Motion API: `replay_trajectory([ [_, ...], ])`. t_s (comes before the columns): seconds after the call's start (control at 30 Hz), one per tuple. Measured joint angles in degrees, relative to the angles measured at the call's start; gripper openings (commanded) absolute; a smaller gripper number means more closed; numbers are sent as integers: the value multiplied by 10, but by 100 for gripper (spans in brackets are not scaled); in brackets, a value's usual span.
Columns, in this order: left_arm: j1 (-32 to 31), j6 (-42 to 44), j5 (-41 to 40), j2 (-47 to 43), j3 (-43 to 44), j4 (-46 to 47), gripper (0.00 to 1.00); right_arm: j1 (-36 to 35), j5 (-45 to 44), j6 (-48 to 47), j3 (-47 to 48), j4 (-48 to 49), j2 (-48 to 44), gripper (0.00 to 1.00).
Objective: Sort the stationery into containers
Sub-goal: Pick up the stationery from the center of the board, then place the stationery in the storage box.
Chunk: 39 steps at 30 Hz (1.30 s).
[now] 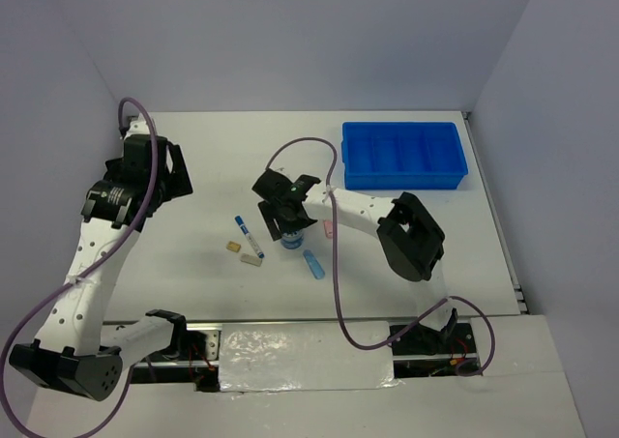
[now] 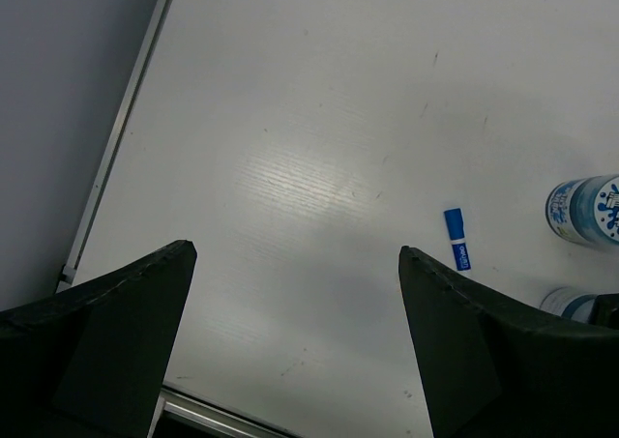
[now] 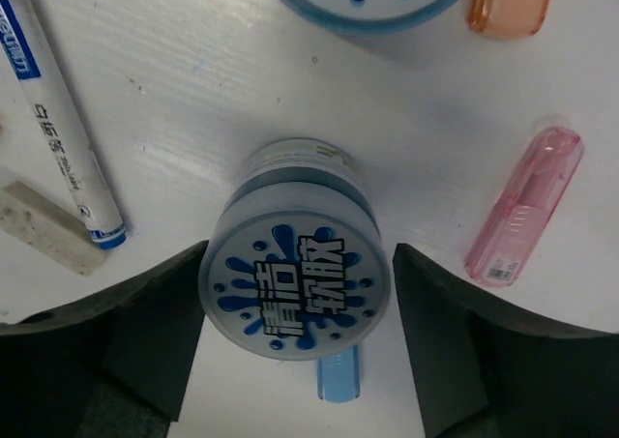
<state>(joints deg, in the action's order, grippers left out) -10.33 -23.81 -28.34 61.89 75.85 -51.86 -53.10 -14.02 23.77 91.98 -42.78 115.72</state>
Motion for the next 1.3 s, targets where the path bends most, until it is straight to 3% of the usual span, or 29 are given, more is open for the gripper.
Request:
replay_trajectory([
  [0.1, 0, 2, -2, 0, -5, -3, 99, 0, 7, 3, -6, -1, 2, 77],
  [0.13, 0, 3, -2, 1, -5, -5, 99, 0, 9, 3, -5, -1, 2, 62],
  [0.2, 0, 8, -3, 1, -5, -4, 99, 0, 12, 1, -5, 0, 1, 45],
  [0.3, 0, 12, -3, 6, -5, -5, 99, 0, 24, -1, -4, 1, -2, 33],
  [0.5, 0, 13, -1, 9, -5, -4, 99, 33, 92, 2, -25, 25, -111, 32],
  [0.67, 0, 12, 17, 10, -5, -3, 99, 207, 106, 5, 34, 38, -202, 32],
  [0.83, 0, 10, 53, 21, -3, 0, 99, 335, 66, -6, 201, 35, -98, 32],
  [1.07, 0, 12, 153, 44, -21, 52, 99, 399, 69, -13, 363, 5, 89, 34],
  [1.3, 0, 12, 218, 97, -17, 91, 99, 418, 95, -26, 368, -9, 142, 36],
])
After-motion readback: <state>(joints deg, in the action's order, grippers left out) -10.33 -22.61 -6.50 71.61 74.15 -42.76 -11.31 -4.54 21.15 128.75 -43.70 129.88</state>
